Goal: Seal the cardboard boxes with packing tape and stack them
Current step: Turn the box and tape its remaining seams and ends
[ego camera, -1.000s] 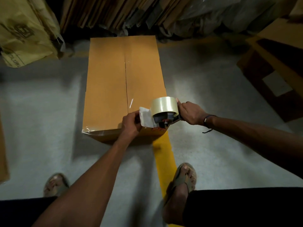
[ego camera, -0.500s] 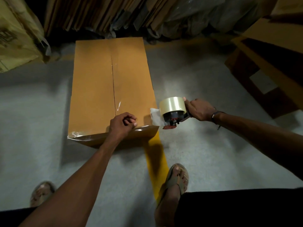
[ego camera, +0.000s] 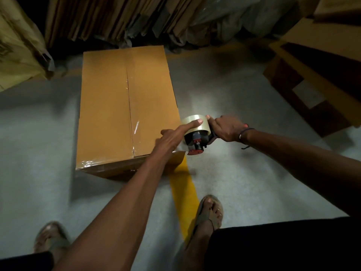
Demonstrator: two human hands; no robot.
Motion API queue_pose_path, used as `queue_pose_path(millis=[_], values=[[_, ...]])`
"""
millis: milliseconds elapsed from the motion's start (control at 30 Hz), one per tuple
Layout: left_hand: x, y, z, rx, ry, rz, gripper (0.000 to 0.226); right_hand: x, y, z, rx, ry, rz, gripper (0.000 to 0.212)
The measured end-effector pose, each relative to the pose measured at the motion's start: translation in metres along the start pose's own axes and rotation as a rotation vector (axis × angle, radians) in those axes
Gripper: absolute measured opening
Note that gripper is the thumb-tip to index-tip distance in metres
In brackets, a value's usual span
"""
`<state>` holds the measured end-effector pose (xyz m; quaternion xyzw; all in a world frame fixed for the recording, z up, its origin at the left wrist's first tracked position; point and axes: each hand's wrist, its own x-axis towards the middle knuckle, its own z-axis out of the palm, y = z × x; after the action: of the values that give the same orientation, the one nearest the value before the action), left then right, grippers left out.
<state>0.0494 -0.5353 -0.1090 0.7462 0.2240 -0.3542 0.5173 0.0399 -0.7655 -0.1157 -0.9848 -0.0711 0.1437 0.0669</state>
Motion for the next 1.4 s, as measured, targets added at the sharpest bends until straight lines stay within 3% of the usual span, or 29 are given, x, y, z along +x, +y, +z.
queue_pose_path(millis=[100,333,400,567,700,767,833,867,933,1100,1400], values=[[-0.001,0.0,-0.001,-0.139,-0.036,0.047,0.125,0.003,-0.005,-0.001,0.002,-0.026,0.019,0.081],[0.008,-0.009,0.019,0.099,0.055,0.127,0.141,-0.002,0.01,0.013,-0.117,-0.007,0.084,0.08],[0.008,-0.008,0.015,0.141,0.046,0.121,0.151,0.0,0.01,0.01,-0.137,0.036,0.075,0.077],[0.022,-0.007,0.004,0.239,-0.064,0.143,0.145,0.0,0.012,-0.011,-0.19,0.124,0.067,0.071],[0.016,-0.005,-0.003,0.364,-0.061,0.154,0.153,-0.019,0.022,0.005,-0.136,0.23,0.297,0.078],[0.017,-0.007,-0.006,0.451,-0.078,0.223,0.124,-0.035,0.019,0.031,-0.049,0.279,0.475,0.076],[0.017,-0.013,-0.01,0.538,-0.061,0.337,0.053,-0.045,0.009,0.069,0.044,0.253,0.591,0.073],[0.018,-0.017,-0.013,0.564,-0.039,0.4,0.029,-0.048,0.005,0.089,0.102,0.227,0.627,0.073],[0.025,-0.027,-0.018,0.609,-0.008,0.513,0.006,-0.049,-0.001,0.124,0.204,0.162,0.694,0.078],[0.036,-0.042,-0.021,0.643,-0.005,0.592,0.018,-0.045,-0.008,0.182,0.328,0.029,0.778,0.066],[0.04,-0.048,-0.025,0.679,0.044,0.712,0.021,-0.033,-0.017,0.221,0.557,0.025,0.855,0.052]])
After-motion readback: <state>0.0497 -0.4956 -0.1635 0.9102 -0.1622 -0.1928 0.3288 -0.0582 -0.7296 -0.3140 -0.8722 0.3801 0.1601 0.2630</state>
